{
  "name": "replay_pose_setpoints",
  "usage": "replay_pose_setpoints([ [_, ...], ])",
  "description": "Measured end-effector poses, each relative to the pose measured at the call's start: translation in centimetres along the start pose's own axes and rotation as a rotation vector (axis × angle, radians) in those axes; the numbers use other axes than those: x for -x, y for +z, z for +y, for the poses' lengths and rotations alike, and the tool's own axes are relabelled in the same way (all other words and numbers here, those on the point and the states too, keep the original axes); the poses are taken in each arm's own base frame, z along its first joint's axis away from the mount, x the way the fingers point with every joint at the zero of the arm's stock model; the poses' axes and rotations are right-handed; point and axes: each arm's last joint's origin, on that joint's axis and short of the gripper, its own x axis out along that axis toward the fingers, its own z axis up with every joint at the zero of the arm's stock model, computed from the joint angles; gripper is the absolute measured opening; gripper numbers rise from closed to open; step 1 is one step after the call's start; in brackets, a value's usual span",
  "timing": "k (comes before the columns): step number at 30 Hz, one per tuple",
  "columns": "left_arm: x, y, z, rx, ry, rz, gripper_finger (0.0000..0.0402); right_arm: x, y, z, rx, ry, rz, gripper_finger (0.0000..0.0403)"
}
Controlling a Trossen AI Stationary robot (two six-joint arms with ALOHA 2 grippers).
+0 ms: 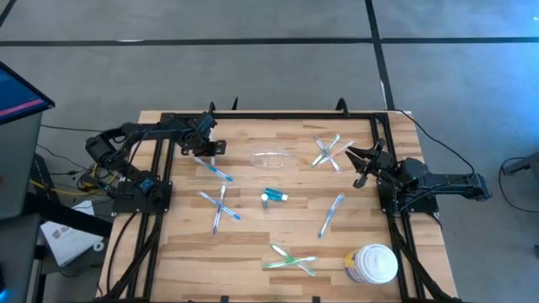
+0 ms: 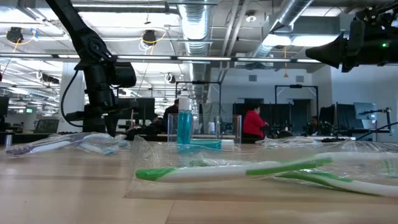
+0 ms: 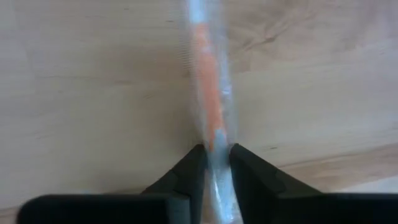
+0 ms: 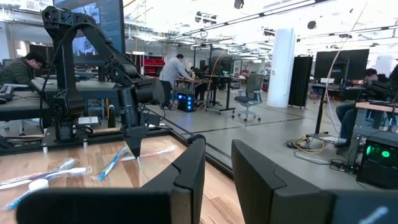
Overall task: Pick & Place toothbrushing station
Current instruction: Put the left orange toothbrush into the transparent organizer
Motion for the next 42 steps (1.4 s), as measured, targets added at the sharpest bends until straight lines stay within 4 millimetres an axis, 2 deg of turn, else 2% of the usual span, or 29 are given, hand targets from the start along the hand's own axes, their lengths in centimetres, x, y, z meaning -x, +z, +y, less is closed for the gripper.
replay_pose_setpoints([
  [5,0.0,0.0,0.0,-0.008,-0.003,-0.003,0.0014,0.0,0.0,0.0,0.000,0.000,0.000,0.0071],
  [17,0.5,0.3,-0.2,-0.057,-0.036,-0.047,0.0010,0.0,0.0,0.0,0.000,0.000,0.001,0.0071],
  [22,2.2,0.2,-0.5,-0.091,-0.080,-0.107,0.0010,0.0,0.0,0.0,0.000,0.000,0.001,0.0071],
  [29,5.4,-0.5,-1.4,-0.182,-0.180,-0.233,0.0010,0.0,0.0,0.0,-0.001,0.000,0.000,0.0071],
  [34,8.0,-1.5,-2.5,-0.282,-0.271,-0.350,0.0010,0.0,0.0,0.0,-0.004,0.000,0.000,0.0071],
  [42,11.1,-3.4,-4.8,-0.460,-0.468,-0.521,0.0010,0.0,0.3,0.0,-0.116,0.000,-0.030,0.0071],
])
